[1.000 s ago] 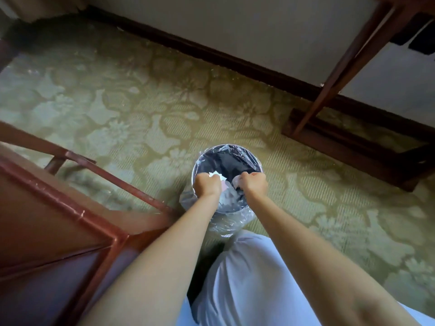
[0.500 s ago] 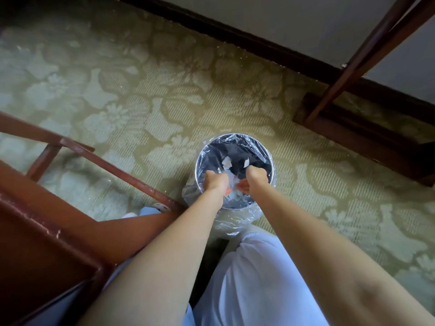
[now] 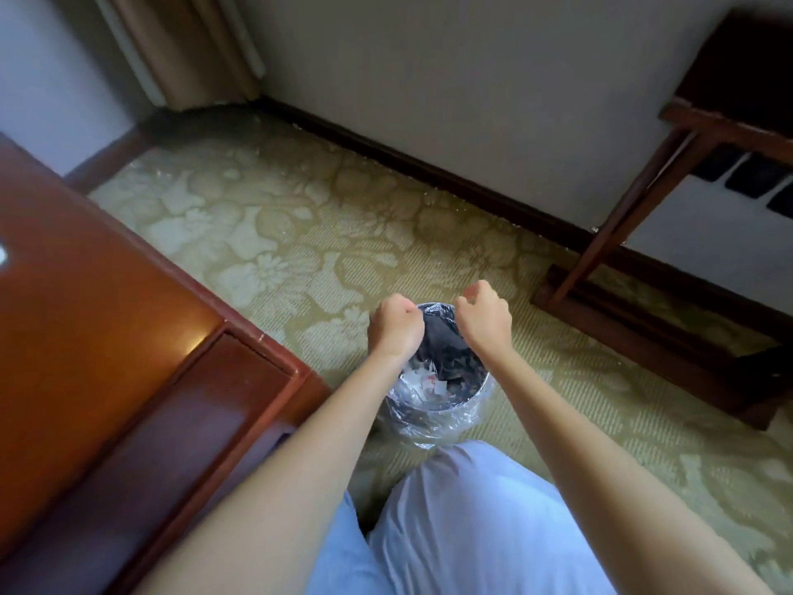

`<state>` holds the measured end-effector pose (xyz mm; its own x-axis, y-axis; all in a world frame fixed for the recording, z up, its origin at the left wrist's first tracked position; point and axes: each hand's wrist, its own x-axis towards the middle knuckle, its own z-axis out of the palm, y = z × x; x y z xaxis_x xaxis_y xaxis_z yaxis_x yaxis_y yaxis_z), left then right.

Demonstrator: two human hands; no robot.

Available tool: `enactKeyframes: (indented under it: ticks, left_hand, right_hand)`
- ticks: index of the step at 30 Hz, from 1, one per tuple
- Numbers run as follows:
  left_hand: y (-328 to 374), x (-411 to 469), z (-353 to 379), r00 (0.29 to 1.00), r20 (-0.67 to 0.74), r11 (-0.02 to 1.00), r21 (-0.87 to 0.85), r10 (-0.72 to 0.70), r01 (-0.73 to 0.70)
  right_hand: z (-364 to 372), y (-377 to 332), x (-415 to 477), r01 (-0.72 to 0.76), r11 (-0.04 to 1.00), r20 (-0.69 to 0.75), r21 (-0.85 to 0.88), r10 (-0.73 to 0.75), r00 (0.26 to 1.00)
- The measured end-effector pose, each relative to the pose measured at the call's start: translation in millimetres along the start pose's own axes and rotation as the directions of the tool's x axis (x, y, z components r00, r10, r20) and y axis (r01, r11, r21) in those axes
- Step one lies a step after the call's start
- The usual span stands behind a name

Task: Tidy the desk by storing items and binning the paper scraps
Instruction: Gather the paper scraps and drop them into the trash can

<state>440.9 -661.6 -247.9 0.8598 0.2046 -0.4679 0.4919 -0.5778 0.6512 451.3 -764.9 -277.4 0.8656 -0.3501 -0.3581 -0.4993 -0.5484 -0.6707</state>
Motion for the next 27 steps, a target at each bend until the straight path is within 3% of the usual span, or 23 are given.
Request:
enactKeyframes:
  ticks: [5,9,12,16,20,23,27]
  left_hand:
    - [48,-64,-75,0.950,-0.214,0.969,-0.047,0.229,-0.244]
    - [60,-121,-147,0.843,-0.394,0.891,-0.113,0.366,-0.440]
    - [42,-162,-199,0.766,-0.522,0.860,-0.114,0.374,-0.498]
    - [-17,-203,-256,0.697,-0.668,0.878,-0.136,0.262,-0.460]
    - [-97,-232,-300,0.699,-0.714,0.881,-0.301,0.047,-0.366]
    - [-152,-251,-327,0.668,-0.731,0.859,-0.425,-0.140,-0.285]
    - [-212,-270,-356,0.575,-0.749,0.820,-0.530,-0.331,-0.218]
  right_hand:
    - [-60,-77,-58,0.284,0.958,-0.152,0.041,-0.275,0.950]
    - [-88,-132,-119,0.477,0.869,-0.184,0.128,-0.452,0.873]
    - [-85,-164,-170,0.620,0.769,-0.165,0.153,-0.599,0.784]
    - [-43,-196,-237,0.737,0.649,-0.100,0.189,-0.734,0.672]
    - [23,-211,-302,0.832,0.535,0.134,0.148,-0.844,0.519]
    - [71,-223,-346,0.904,0.408,0.324,0.124,-0.878,0.352]
    - [132,-243,-392,0.975,0.171,0.567,0.143,-0.822,0.061]
